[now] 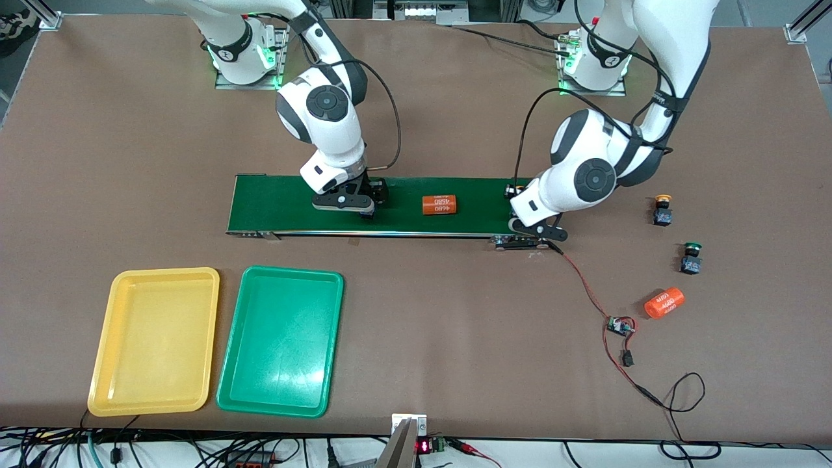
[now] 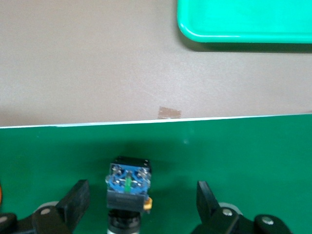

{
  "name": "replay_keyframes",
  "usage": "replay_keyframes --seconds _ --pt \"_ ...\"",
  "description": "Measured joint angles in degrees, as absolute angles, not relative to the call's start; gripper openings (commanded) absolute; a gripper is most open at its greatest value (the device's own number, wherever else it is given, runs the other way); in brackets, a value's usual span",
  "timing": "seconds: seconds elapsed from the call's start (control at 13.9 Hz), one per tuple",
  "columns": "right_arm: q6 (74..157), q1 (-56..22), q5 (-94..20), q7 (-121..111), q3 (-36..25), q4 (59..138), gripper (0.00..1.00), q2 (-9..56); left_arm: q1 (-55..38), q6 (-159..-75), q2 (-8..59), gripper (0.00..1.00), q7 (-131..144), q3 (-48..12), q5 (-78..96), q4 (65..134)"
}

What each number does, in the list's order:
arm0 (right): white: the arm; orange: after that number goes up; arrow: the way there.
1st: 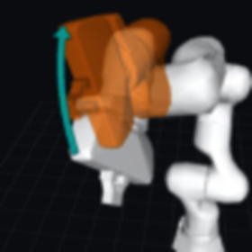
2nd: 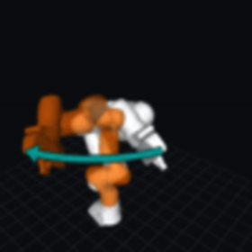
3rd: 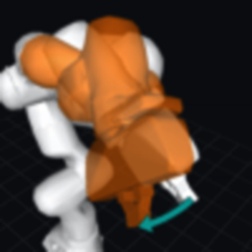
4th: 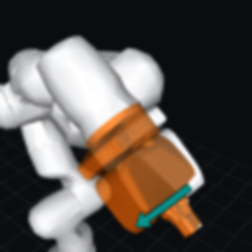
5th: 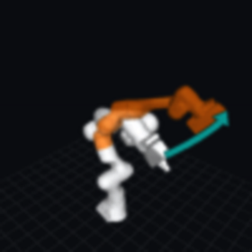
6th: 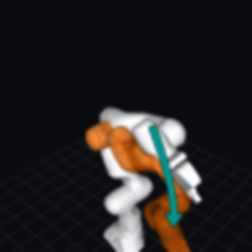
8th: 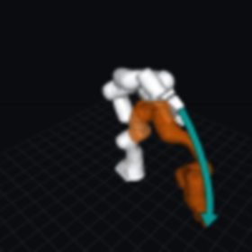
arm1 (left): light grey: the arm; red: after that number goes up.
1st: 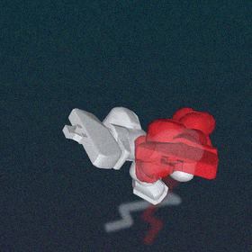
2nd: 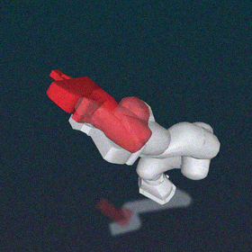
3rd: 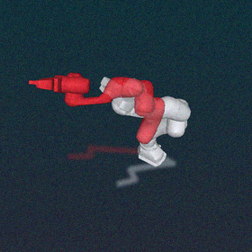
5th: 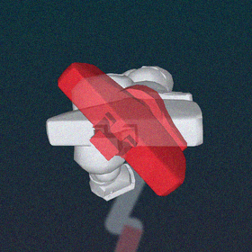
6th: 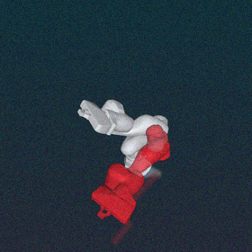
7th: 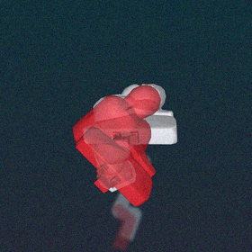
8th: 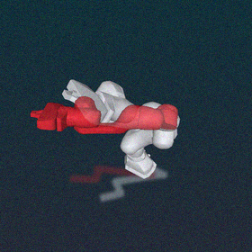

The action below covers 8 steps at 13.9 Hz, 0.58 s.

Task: Sort buttons by color to trays
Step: 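Place the orange button on the belt while the right gripper lifts the green button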

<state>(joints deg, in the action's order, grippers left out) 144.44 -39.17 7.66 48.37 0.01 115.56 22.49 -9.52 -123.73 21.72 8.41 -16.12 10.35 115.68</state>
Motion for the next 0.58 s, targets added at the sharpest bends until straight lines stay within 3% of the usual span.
replay_keyframes --seconds 0.14,0.43,0.58 --pt "145.47 -39.16 7.66 48.40 0.01 115.38 0.74 23.60 -9.82 -124.54 22.07 1.00 8.51 -16.12 10.40 115.67" --pt "145.97 -39.11 7.66 48.40 -0.03 115.26 0.16 24.45 -9.82 -125.16 22.18 1.00 8.47 -16.11 10.40 115.31" --pt "145.98 -39.01 7.66 48.40 -0.07 115.16 0.06 24.45 -9.58 -125.32 21.14 1.00 8.49 -15.83 10.40 114.40"
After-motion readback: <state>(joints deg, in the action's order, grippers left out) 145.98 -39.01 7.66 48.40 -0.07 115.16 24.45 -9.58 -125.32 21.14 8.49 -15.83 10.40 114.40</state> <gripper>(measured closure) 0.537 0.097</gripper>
